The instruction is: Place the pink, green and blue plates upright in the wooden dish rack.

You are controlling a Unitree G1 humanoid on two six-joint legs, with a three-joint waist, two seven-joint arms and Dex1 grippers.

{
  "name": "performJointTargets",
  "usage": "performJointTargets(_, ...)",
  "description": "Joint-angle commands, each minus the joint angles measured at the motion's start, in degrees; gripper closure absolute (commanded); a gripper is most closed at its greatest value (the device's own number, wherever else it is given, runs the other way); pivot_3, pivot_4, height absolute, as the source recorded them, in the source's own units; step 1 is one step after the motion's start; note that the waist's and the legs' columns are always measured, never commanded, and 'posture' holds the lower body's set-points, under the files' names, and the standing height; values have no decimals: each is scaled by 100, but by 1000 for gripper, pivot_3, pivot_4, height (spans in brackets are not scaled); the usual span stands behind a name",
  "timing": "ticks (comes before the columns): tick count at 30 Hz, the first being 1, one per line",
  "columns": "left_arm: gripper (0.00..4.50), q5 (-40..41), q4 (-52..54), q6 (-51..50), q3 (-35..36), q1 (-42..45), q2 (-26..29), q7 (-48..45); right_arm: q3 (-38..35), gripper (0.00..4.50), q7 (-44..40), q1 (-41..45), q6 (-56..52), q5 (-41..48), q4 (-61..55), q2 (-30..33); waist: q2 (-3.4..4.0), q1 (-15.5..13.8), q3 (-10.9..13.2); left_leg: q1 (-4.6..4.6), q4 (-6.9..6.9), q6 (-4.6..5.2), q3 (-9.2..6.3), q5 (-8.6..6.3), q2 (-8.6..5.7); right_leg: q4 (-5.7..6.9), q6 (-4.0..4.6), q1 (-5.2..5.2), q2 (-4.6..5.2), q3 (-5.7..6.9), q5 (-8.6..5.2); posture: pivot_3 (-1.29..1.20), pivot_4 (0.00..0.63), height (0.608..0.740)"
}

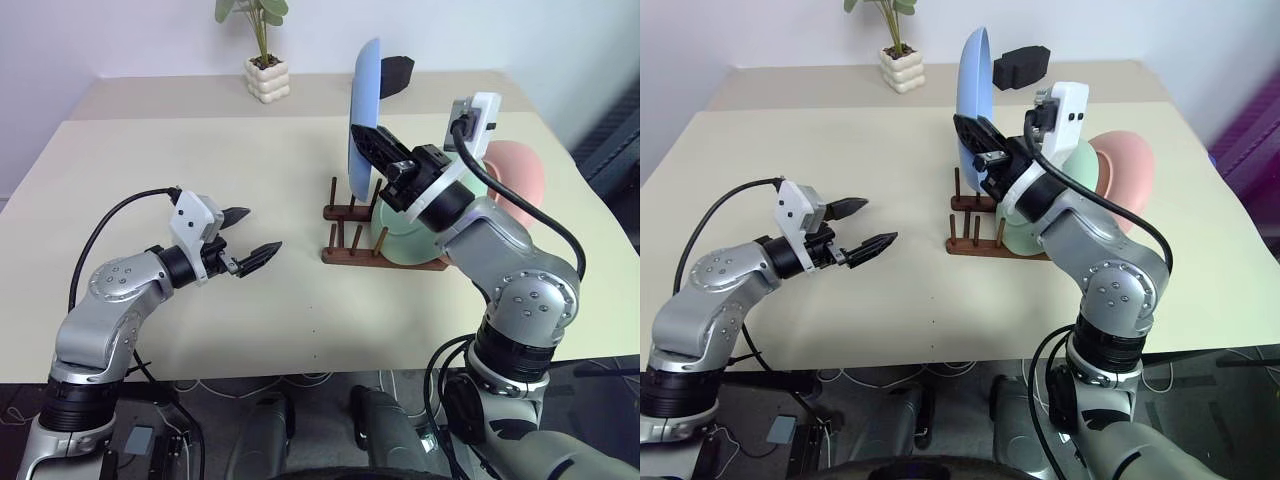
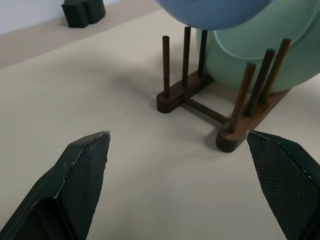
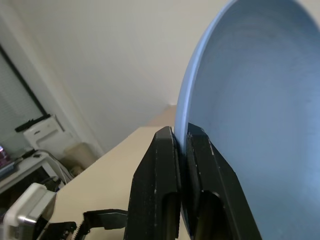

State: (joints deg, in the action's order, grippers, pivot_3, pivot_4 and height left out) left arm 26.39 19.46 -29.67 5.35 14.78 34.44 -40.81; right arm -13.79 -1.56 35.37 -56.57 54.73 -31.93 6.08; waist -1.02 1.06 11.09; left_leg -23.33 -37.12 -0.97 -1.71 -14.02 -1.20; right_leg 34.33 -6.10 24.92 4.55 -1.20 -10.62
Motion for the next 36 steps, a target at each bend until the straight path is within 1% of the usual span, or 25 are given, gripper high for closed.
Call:
performJointTargets(1,20,53,15,141,40,127,-42,-61,8,4500,257,9,42,441,-320,-9,0,3,0,0,0,0,0,0,0,0,-1,0,0,0,0,0,150,736)
performJointTargets(8,20,3,74,101,-95,27,17,-248,123,4500,575,-76,134,915,-379,80,0,3,0,0,-1,0,1,0,1,-1,3,0,0,0,-2,0,150,736)
performJointTargets(18,20,-56,135,101,-119,-82,37,-253,320,4500,1133,-299,317,1561,-461,83,0,-2,0,-2,-1,1,0,0,3,-3,11,-1,1,-1,-8,0,150,736)
performJointTargets(28,20,-79,134,114,-130,-111,35,-259,527,4500,1611,-593,595,1865,-480,225,0,0,0,-2,-1,1,0,0,5,-5,14,-1,1,-1,-9,0,150,736)
performJointTargets(36,20,-135,90,167,-153,-107,19,-254,610,4500,1808,-758,810,2109,-396,327,0,-2,0,-3,-1,1,0,0,7,-8,14,0,1,-1,-10,0,150,736)
